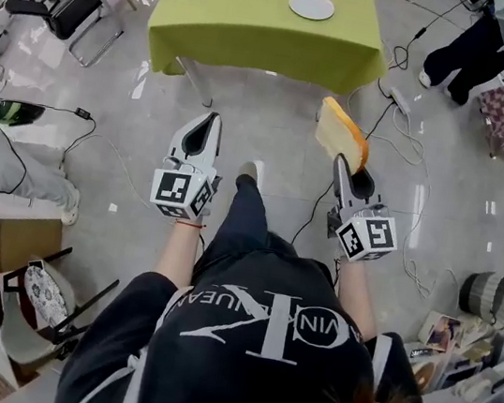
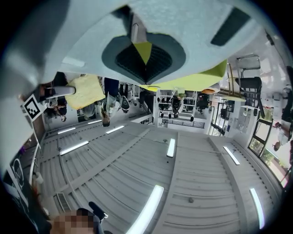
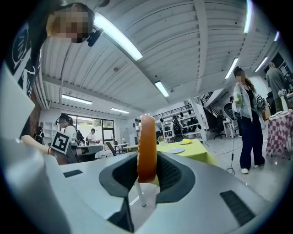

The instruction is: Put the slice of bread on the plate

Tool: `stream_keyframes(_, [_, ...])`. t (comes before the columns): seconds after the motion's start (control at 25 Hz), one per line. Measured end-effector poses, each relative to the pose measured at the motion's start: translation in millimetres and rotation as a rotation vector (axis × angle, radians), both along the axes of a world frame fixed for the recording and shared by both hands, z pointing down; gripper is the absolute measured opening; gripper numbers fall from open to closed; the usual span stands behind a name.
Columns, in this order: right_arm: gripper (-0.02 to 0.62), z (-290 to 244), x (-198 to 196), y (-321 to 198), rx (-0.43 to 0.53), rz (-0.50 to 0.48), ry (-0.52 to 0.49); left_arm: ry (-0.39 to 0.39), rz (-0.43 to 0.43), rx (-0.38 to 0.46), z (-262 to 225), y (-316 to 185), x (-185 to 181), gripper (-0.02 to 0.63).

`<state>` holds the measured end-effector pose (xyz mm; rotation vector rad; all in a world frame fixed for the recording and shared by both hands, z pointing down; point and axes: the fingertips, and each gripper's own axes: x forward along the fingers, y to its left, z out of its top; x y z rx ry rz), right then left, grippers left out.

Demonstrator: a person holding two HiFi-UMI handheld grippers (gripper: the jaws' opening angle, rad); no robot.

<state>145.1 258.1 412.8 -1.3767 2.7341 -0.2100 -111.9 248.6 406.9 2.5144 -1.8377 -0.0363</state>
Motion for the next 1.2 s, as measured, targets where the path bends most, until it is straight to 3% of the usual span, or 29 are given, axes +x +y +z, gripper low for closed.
stream_keyframes(0.24, [0.094, 8, 6, -44, -0.036, 0.014, -0.013, -0.003, 0.022, -0.022, 7, -52, 8, 0.011])
stream_keyframes(0.56, [0.094, 13, -19, -116, -0.074, -0.004, -0.022, 0.012, 0.058, -0.045, 11, -136, -2, 0.011])
stream_keyframes(0.76, [0.094, 12, -33, -163, -0.105, 0.026, -0.047, -0.02, 0.134, -0.055, 7, -192, 2, 0.011])
stream_keyframes(1.2, [0.094, 10, -47, -247, -0.132, 0.083, -0.054, -0.004, 0.255, -0.079, 10, -309, 12, 0.011])
